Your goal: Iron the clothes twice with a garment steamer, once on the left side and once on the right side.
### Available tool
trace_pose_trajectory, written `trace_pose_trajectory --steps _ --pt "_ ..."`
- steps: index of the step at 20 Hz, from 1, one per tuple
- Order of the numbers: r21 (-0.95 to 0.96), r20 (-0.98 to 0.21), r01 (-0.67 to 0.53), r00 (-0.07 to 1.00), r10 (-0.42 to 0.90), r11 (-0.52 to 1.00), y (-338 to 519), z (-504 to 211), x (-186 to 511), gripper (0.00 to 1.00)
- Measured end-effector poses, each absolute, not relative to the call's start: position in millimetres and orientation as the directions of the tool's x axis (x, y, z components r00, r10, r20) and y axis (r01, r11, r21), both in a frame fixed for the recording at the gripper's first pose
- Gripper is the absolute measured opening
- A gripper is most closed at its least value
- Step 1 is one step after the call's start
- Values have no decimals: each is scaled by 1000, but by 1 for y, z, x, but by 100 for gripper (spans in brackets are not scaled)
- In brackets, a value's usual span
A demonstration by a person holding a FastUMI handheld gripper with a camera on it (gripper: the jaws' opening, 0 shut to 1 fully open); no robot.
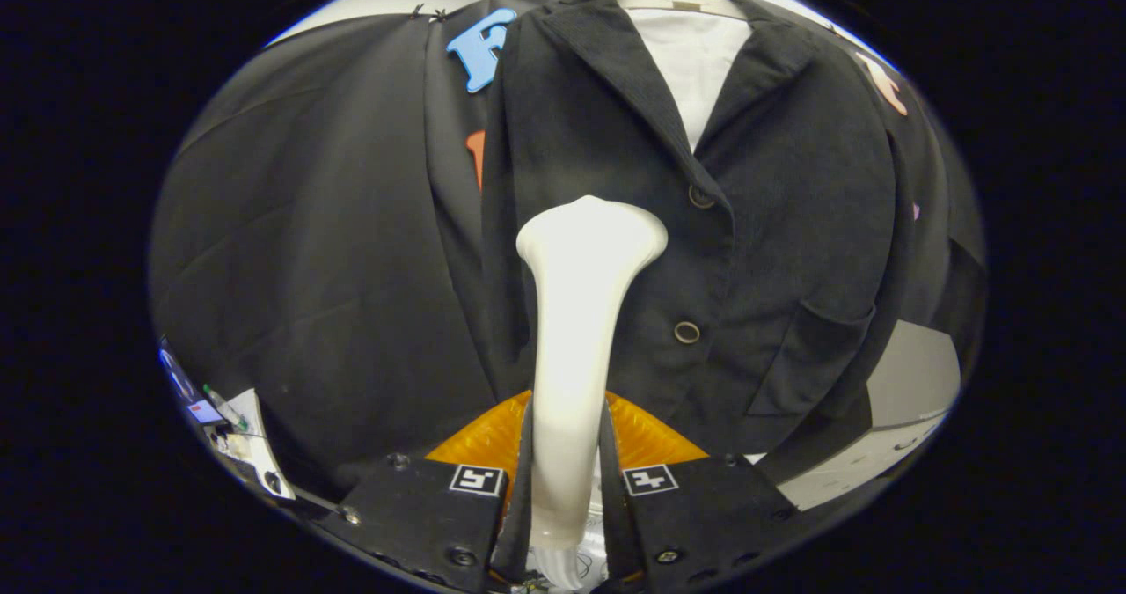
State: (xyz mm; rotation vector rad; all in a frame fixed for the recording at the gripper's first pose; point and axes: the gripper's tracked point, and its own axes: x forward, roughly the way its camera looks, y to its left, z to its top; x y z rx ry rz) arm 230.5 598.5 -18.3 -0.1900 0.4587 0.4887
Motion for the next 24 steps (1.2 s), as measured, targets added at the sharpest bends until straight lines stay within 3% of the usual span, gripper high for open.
trace_pose_trajectory --steps 24 --pt "-77 -637 -492 694 336 867 590 -117 241 36"
